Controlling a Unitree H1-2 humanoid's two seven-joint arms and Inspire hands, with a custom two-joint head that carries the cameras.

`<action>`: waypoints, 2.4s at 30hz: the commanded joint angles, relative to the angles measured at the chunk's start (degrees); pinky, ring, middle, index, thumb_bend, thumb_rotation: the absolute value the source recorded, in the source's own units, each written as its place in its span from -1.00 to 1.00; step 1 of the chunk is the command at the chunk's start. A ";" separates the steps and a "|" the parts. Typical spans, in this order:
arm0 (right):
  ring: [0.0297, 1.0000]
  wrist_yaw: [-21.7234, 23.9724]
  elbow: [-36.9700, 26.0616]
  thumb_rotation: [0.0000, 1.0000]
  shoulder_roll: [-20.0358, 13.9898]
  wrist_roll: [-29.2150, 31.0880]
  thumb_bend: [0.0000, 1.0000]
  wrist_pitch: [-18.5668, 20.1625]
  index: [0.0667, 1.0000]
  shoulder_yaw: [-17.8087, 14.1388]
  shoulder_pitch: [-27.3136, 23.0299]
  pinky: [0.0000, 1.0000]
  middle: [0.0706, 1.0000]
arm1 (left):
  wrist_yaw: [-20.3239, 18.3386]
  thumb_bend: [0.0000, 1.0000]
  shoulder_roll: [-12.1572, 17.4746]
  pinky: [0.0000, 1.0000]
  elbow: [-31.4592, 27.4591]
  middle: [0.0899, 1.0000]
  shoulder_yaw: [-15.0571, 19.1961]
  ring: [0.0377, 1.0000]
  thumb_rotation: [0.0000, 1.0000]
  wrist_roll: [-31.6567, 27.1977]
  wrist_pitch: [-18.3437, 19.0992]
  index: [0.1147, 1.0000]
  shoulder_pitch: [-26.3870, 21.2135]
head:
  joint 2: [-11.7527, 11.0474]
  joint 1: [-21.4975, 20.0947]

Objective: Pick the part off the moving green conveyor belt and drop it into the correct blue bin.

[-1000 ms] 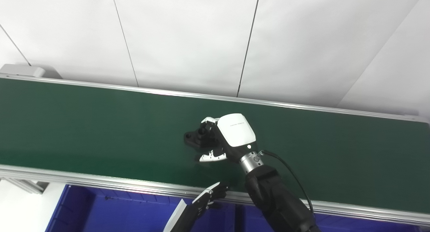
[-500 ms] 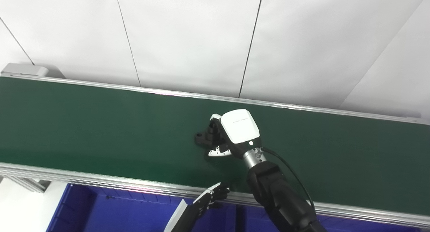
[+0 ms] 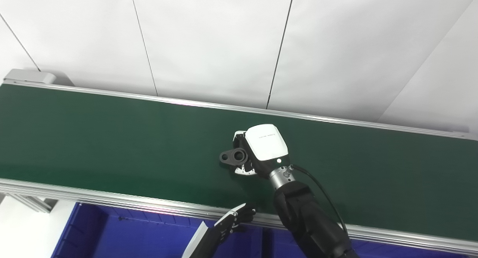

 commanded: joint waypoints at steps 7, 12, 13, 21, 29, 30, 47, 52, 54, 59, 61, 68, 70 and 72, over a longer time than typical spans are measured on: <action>-0.71 4.22 -0.84 -0.76 -0.99 2.31 0.03 0.88 -0.11 -0.29 2.15 -0.77 -0.59 | -0.75 0.45 -0.74 0.57 -1.86 0.70 -2.45 0.68 0.28 0.13 -0.05 0.70 1.60 | 0.26 -0.55; -0.66 6.53 -4.11 -0.75 -1.56 3.44 0.02 1.05 -0.11 -0.77 2.56 -0.73 -0.53 | -0.66 0.43 -0.61 0.59 -1.97 0.70 -2.46 0.68 0.27 -0.17 0.08 0.70 1.52 | 0.29 -1.15; -0.67 6.94 -4.79 -0.75 -1.65 3.50 0.02 1.11 -0.11 -0.88 2.67 -0.73 -0.54 | -0.59 0.43 -0.60 0.59 -1.91 0.70 -2.44 0.68 0.27 -0.13 -0.02 0.70 1.51 | 0.29 -1.15; -0.63 11.82 -19.28 -0.76 -3.27 4.72 0.02 1.43 -0.10 -3.41 6.98 -0.71 -0.51 | -1.08 0.46 0.24 0.63 -3.69 0.72 -1.68 0.72 0.30 -2.15 1.34 0.72 2.08 | 0.93 -6.47; -0.47 19.09 -37.47 -0.73 -6.89 3.58 0.01 1.83 -0.09 -7.39 15.84 -0.59 -0.30 | -1.50 0.50 1.99 0.68 -6.05 0.75 -0.32 0.77 0.41 -3.48 1.75 0.75 3.06 | 2.52 -9.86; -0.47 19.22 -39.28 -0.74 -7.43 3.36 0.00 1.43 -0.09 -8.13 17.04 -0.58 -0.30 | -1.61 0.50 2.23 0.68 -6.34 0.76 -0.13 0.77 0.42 -3.71 1.82 0.75 3.14 | 2.52 -9.86; -0.63 29.99 -61.67 -0.74 -4.23 -7.44 0.01 0.68 -0.10 -16.91 35.72 -0.72 -0.45 | -5.60 0.47 7.72 0.85 -13.92 0.80 6.94 0.88 0.57 -13.95 10.22 0.88 1.45 | 9.08 -26.04; -0.67 38.86 -63.72 -0.75 2.14 -17.54 0.02 0.19 -0.10 -16.33 36.36 -0.76 -0.49 | -7.55 0.39 10.24 0.90 -17.42 0.84 9.84 0.90 0.60 -18.36 14.71 0.95 -0.46 | 13.23 -33.14; -0.65 44.40 -64.57 -0.74 5.58 -22.83 0.02 0.04 -0.09 -16.79 36.46 -0.74 -0.47 | -8.02 0.38 11.00 0.92 -18.46 0.84 10.99 0.91 0.57 -20.59 16.34 0.96 -1.51 | 14.06 -35.79; -0.58 58.24 -66.72 -0.73 12.27 -31.52 0.01 -1.94 -0.09 -18.75 37.30 -0.69 -0.38 | -8.47 0.31 11.80 0.84 -18.32 0.82 12.56 0.87 0.53 -22.95 17.41 0.96 -2.96 | 13.79 -36.28; -0.64 59.89 -66.70 -0.74 13.23 -33.08 0.02 -2.99 -0.09 -19.20 37.91 -0.74 -0.48 | -8.55 0.30 11.87 0.77 -18.11 0.79 12.82 0.83 0.48 -22.98 17.62 0.93 -3.20 | 13.82 -36.31; -0.58 54.81 -64.90 -0.73 14.47 -32.05 0.02 -3.18 -0.09 -20.84 40.58 -0.69 -0.42 | -8.27 0.37 11.48 0.68 -17.91 0.74 13.53 0.78 0.42 -22.34 17.58 0.88 -3.59 | 13.32 -36.71; -0.59 51.37 -64.02 -0.73 13.83 -30.70 0.01 -3.15 -0.09 -21.05 41.45 -0.69 -0.41 | -8.63 0.37 11.52 0.67 -17.77 0.74 13.57 0.78 0.43 -22.68 17.54 0.88 -3.73 | 13.00 -36.65; -0.61 48.28 -62.83 -0.73 13.15 -29.41 0.01 -2.98 -0.09 -21.49 42.11 -0.71 -0.43 | -8.80 0.36 11.52 0.70 -17.56 0.76 13.66 0.80 0.44 -22.98 17.63 0.90 -3.87 | 12.90 -36.07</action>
